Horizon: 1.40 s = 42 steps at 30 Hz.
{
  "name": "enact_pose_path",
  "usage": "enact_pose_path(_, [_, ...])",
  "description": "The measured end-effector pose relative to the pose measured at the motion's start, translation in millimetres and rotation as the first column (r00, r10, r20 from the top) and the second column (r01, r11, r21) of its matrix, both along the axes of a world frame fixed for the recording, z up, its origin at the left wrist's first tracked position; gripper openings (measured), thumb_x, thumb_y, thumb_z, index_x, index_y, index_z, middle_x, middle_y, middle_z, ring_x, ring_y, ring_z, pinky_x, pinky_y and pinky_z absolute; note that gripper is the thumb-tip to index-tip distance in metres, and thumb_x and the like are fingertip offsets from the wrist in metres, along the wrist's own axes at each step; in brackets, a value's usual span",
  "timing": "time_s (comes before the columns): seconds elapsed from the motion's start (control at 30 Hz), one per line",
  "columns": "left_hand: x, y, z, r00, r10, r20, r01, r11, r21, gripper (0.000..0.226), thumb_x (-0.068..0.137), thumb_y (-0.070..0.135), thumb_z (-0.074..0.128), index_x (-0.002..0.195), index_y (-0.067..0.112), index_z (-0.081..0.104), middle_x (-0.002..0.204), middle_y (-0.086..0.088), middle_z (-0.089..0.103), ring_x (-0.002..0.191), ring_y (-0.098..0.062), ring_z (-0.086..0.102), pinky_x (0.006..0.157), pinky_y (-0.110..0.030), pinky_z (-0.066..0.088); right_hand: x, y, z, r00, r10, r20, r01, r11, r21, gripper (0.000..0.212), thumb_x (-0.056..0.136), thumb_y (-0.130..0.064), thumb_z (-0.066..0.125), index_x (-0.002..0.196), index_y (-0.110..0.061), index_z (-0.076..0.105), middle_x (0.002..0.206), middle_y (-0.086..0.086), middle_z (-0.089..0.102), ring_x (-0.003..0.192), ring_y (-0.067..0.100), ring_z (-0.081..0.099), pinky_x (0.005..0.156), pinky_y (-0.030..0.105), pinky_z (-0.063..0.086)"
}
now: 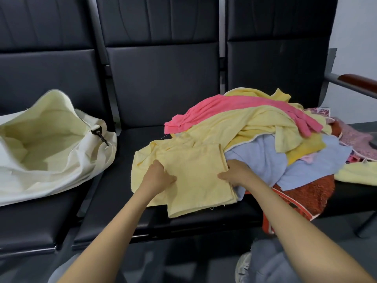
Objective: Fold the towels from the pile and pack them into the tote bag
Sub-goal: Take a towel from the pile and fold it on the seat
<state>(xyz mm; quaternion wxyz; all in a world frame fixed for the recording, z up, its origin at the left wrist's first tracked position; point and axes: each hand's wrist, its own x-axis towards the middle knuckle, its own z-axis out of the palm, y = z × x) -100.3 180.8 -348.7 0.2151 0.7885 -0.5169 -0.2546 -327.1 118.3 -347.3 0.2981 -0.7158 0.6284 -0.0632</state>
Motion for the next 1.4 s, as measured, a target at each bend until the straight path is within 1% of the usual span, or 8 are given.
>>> enact_pose_path(0.2, [0, -3, -9, 0.968, 0.037, -0.249, -0.009, 0.994, 0.111, 0.039, 0.078, 0.038, 0.076, 0.085, 0.012, 0.047, 0.080, 0.000, 0.053, 0.067, -0.013, 0.047, 0.054, -0.023, 0.035, 4, 5, -3, 0.998, -0.021, -0.055, 0.016, 0.996, -0.092, 0.037, 0.092, -0.036, 0.058, 0.112, -0.006, 0.053, 0.110, 0.008, 0.060, 0.094, 0.023, 0.056, 0.075, 0.031, 0.043])
enact_pose_path(0.53, [4, 9, 13, 0.825, -0.072, -0.561, 0.029, 0.996, -0.085, 0.023, 0.086, 0.025, 0.067, 0.107, 0.015, 0.063, 0.106, 0.000, 0.069, 0.098, -0.019, 0.065, 0.080, -0.031, 0.053, 4, 2, 16, 0.948, -0.047, 0.316, 0.049, 0.999, 0.002, 0.036, 0.085, -0.025, 0.065, 0.118, -0.012, 0.059, 0.115, 0.004, 0.062, 0.101, 0.020, 0.058, 0.079, 0.030, 0.049])
enact_pose_path(0.63, [15, 15, 30, 0.725, -0.124, -0.677, -0.038, 0.975, -0.219, 0.030, 0.085, 0.022, 0.070, 0.112, 0.014, 0.062, 0.109, -0.003, 0.071, 0.102, -0.021, 0.067, 0.091, -0.039, 0.053, 4, 3, 33, 0.818, -0.050, 0.573, 0.028, 0.998, 0.047, 0.033, 0.087, -0.024, 0.064, 0.118, -0.013, 0.057, 0.119, -0.002, 0.061, 0.110, 0.019, 0.058, 0.094, 0.035, 0.048])
enact_pose_path(0.73, [27, 26, 49, 0.641, -0.130, -0.756, -0.197, 0.924, -0.327, 0.044, 0.082, 0.021, 0.073, 0.119, 0.013, 0.051, 0.105, -0.006, 0.071, 0.096, -0.020, 0.068, 0.082, -0.036, 0.054, 12, 8, 50, 0.540, -0.118, 0.833, 0.022, 0.992, 0.126, 0.033, 0.088, -0.014, 0.066, 0.119, -0.009, 0.054, 0.118, 0.011, 0.065, 0.103, 0.020, 0.064, 0.091, 0.037, 0.052])
enact_pose_path(0.9, [41, 42, 58, 0.662, -0.218, -0.717, -0.227, 0.854, -0.469, 0.045, 0.087, 0.019, 0.067, 0.126, 0.034, 0.050, 0.085, -0.004, 0.068, 0.084, -0.016, 0.066, 0.072, -0.027, 0.052, 28, 19, 60, 0.439, 0.013, 0.898, -0.083, 0.996, 0.026, 0.054, 0.092, -0.013, 0.062, 0.135, -0.039, 0.043, 0.107, 0.005, 0.067, 0.101, 0.014, 0.065, 0.080, 0.025, 0.051])
enact_pose_path(1.1, [64, 54, 60, 0.786, -0.326, -0.525, 0.041, 0.875, -0.483, 0.058, 0.077, 0.010, 0.076, 0.124, 0.039, 0.055, 0.120, 0.002, 0.063, 0.111, -0.015, 0.061, 0.093, -0.032, 0.052, 35, 20, 61, 0.441, 0.179, 0.880, -0.178, 0.978, -0.110, 0.049, 0.084, 0.000, 0.068, 0.122, -0.030, 0.064, 0.125, -0.005, 0.063, 0.117, 0.015, 0.059, 0.095, 0.030, 0.050])
enact_pose_path(1.3, [59, 54, 57, 0.902, -0.293, -0.317, 0.087, 0.843, -0.530, 0.068, 0.076, 0.010, 0.078, 0.119, 0.057, 0.053, 0.118, 0.024, 0.059, 0.113, -0.006, 0.056, 0.102, -0.039, 0.046, 34, 21, 67, 0.528, 0.333, 0.781, -0.181, 0.943, -0.279, 0.065, 0.077, 0.007, 0.072, 0.120, -0.040, 0.061, 0.130, -0.023, 0.055, 0.127, 0.002, 0.048, 0.107, 0.027, 0.042])
enact_pose_path(1.4, [56, 55, 56, 0.920, -0.278, -0.275, 0.066, 0.803, -0.592, 0.068, 0.077, 0.015, 0.074, 0.130, 0.050, 0.050, 0.119, 0.010, 0.057, 0.114, -0.011, 0.054, 0.100, -0.042, 0.046, 31, 22, 71, 0.510, 0.330, 0.794, -0.248, 0.941, -0.231, 0.067, 0.074, 0.009, 0.074, 0.120, -0.039, 0.061, 0.123, -0.025, 0.059, 0.116, 0.001, 0.056, 0.096, 0.024, 0.049])
